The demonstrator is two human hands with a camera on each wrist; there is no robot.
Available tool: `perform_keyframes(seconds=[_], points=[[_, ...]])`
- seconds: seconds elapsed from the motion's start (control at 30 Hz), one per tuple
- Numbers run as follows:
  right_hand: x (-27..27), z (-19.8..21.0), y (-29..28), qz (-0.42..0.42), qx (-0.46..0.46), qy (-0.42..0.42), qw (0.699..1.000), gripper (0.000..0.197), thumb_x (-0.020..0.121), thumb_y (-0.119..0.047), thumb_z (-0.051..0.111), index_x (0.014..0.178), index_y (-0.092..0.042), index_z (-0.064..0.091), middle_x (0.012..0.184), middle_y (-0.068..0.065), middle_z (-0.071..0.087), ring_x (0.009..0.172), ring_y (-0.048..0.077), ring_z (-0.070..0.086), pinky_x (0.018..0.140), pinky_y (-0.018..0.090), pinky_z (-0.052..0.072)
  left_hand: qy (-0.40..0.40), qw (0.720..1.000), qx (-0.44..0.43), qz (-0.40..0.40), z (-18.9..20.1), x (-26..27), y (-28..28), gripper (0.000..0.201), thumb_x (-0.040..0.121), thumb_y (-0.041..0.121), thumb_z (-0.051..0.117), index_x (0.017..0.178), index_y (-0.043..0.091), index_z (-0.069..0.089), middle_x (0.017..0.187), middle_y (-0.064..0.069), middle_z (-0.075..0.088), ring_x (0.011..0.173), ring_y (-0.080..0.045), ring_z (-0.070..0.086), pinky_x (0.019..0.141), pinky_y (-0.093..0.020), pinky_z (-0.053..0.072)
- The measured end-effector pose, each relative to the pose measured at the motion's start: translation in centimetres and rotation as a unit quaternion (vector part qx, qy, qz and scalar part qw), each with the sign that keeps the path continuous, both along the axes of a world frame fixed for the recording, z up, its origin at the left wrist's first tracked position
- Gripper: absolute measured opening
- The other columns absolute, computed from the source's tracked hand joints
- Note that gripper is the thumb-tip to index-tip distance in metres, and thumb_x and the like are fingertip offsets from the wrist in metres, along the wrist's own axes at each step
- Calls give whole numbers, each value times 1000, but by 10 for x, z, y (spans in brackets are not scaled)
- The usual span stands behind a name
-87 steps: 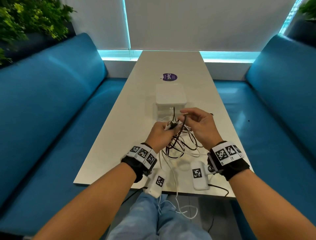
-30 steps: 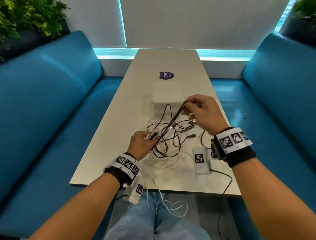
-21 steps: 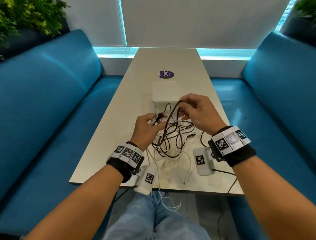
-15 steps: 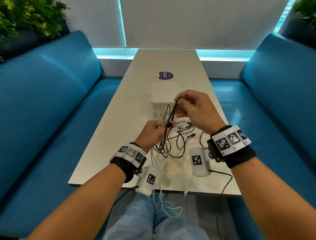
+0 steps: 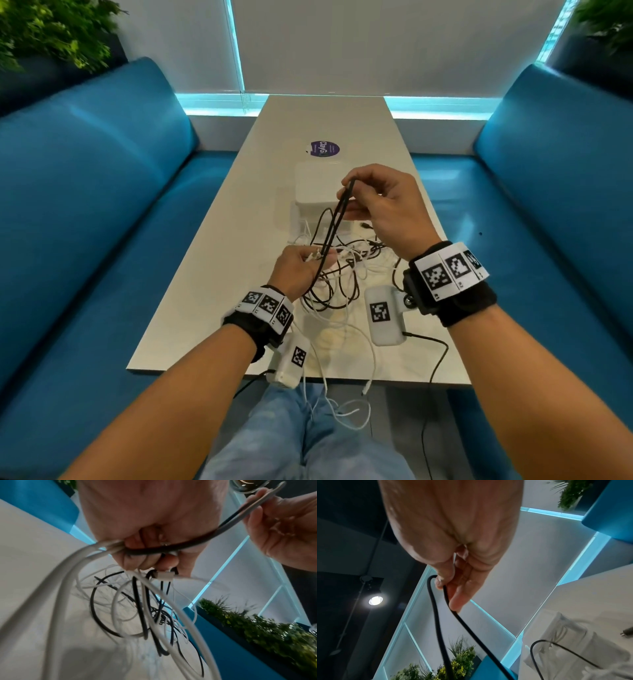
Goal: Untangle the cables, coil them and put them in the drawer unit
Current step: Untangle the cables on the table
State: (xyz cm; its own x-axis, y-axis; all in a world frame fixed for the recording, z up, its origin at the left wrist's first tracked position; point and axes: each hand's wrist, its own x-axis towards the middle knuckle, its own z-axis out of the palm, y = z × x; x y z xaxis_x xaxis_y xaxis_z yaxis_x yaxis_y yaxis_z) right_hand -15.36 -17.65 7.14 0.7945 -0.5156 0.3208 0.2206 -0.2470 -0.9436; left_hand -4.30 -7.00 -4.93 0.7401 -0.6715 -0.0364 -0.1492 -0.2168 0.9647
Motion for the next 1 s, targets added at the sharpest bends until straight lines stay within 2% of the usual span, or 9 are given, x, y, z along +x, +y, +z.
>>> perform_keyframes(seconds=[0.17, 0.27, 0.33, 0.4, 0.5, 0.67, 0.77, 0.9, 1.0], points=[[2, -21, -5, -13, 47, -18, 999, 20, 97, -3, 50, 104, -18, 62, 92, 8, 68, 86, 20, 69, 77, 30, 58, 102, 993, -57, 24, 15, -3, 5, 24, 91, 26, 64, 90, 4, 75, 47, 7, 43, 39, -4, 35, 41, -18, 29], [4, -60, -11, 11, -144, 164, 976, 36, 95, -26, 56, 131, -27, 51, 120, 1, 60, 113, 11, 57, 98, 32, 48, 164, 981, -96, -37, 16, 2, 13, 22, 91, 35, 62, 85, 16, 74, 54, 2, 33, 42, -8, 23, 41, -20, 16], [7, -77, -13, 50, -199, 226, 952, 37, 98, -30, 51, 135, -26, 51, 129, -4, 55, 117, 4, 49, 102, 26, 39, 164, 977, -112, -82, 16, 3, 17, 26, 93, 34, 58, 104, 15, 73, 57, 1, 31, 46, -9, 23, 43, -22, 16], [12, -85, -16, 80, -208, 254, 941, 30, 100, -31, 46, 125, -23, 61, 121, -8, 62, 110, 5, 55, 99, 25, 41, 167, 972, -136, -93, 15, 6, 22, 27, 96, 31, 55, 110, 16, 71, 58, 0, 32, 45, -8, 26, 41, -20, 21], [15, -88, -22, 86, -235, 323, 913, 24, 99, -31, 48, 91, -20, 68, 76, -6, 63, 73, 9, 56, 73, 28, 43, 212, 960, -169, -74, 8, 16, 31, 28, 89, 37, 57, 108, 22, 72, 57, 2, 36, 44, -8, 28, 42, -23, 15], [15, -95, -25, 49, -225, 327, 917, 33, 99, -27, 45, 80, -7, 64, 63, -3, 49, 55, 9, 43, 56, 27, 33, 222, 955, -182, -74, 8, 24, 42, 30, 92, 32, 51, 112, 16, 66, 58, 1, 36, 41, -6, 29, 36, -19, 17], [17, -94, -27, 24, -205, 303, 931, 30, 99, -29, 45, 89, -9, 65, 71, -7, 54, 65, 7, 48, 66, 27, 37, 226, 956, -176, -59, 11, 27, 45, 30, 96, 32, 46, 97, 20, 73, 60, 0, 35, 42, -7, 27, 39, -20, 14], [28, -81, -17, 93, -161, 236, 954, 37, 99, -33, 49, 133, -20, 52, 119, -5, 57, 110, 8, 54, 90, 19, 42, 221, 961, -146, -78, 17, 18, 41, 39, 100, 31, 41, 77, 23, 71, 58, 3, 39, 49, -13, 28, 54, -32, 12], [40, -80, -12, 138, -190, 210, 949, 24, 97, -26, 54, 118, -22, 65, 106, -7, 67, 99, 7, 60, 92, 24, 45, 238, 955, -147, -99, 21, 14, 38, 32, 96, 34, 47, 77, 19, 67, 58, 1, 37, 41, -8, 26, 47, -27, 14]])
